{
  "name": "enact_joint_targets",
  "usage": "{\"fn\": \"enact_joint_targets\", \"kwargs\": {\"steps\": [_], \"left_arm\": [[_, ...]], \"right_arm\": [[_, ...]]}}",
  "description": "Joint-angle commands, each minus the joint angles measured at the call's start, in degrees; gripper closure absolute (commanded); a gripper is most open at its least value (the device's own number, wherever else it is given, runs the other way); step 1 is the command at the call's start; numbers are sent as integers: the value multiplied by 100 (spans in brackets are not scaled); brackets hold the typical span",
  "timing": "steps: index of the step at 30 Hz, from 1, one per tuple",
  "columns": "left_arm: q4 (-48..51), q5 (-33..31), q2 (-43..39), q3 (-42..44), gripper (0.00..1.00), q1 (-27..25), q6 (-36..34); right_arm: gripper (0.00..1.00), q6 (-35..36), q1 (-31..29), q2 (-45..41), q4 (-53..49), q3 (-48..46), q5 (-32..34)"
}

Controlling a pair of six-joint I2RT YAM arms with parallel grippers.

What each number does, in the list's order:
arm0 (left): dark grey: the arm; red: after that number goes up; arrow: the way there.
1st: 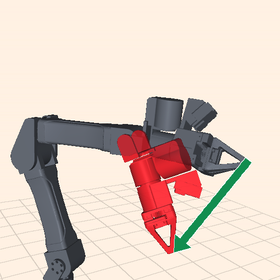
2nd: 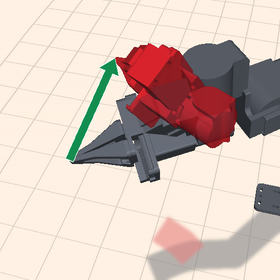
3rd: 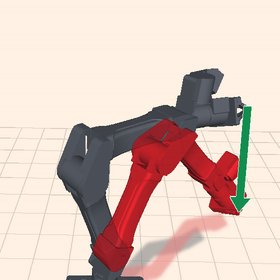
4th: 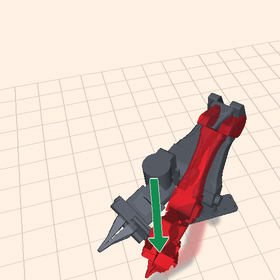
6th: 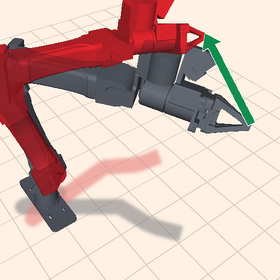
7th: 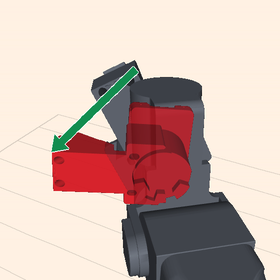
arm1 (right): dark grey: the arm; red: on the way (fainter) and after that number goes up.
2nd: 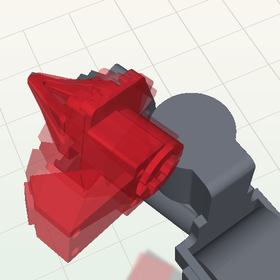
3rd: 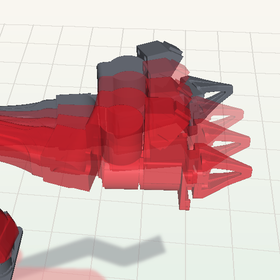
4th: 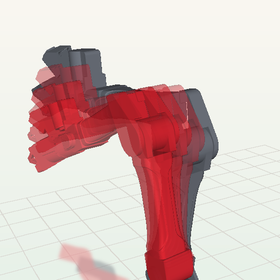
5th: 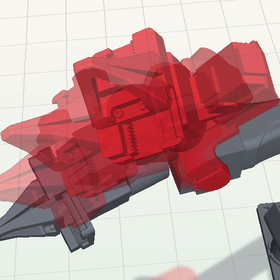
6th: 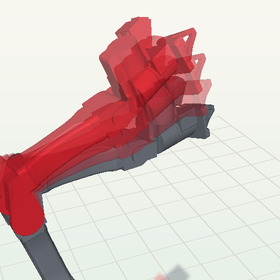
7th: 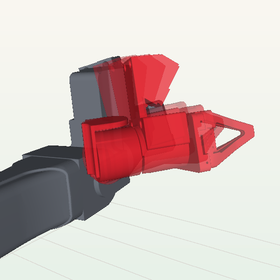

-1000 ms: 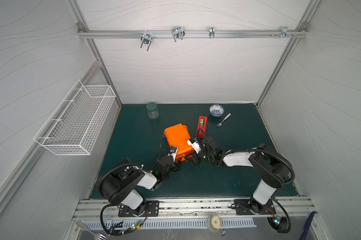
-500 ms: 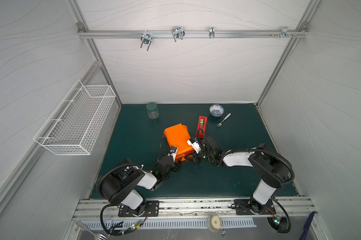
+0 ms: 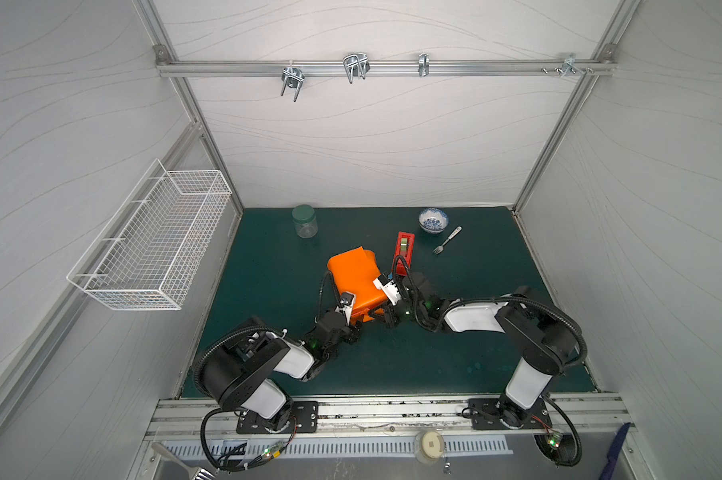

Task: Wrap the gift box in paper
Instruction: 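Press the tape onto the folded paper end with the right gripper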

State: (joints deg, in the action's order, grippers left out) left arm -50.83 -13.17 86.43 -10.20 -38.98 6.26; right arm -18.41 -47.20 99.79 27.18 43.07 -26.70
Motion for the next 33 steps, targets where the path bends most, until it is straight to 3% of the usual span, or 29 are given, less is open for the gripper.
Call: {"fn": "enact_joint_targets", "kwargs": {"steps": [1, 33], "left_arm": [[-118, -54, 75, -79, 28, 45, 55], [-121, -12, 67, -88, 28, 40, 79]], "right_arm": [[100, 69, -43, 93, 24, 134, 59], [100, 53, -42, 295, -361, 422, 478]]}}
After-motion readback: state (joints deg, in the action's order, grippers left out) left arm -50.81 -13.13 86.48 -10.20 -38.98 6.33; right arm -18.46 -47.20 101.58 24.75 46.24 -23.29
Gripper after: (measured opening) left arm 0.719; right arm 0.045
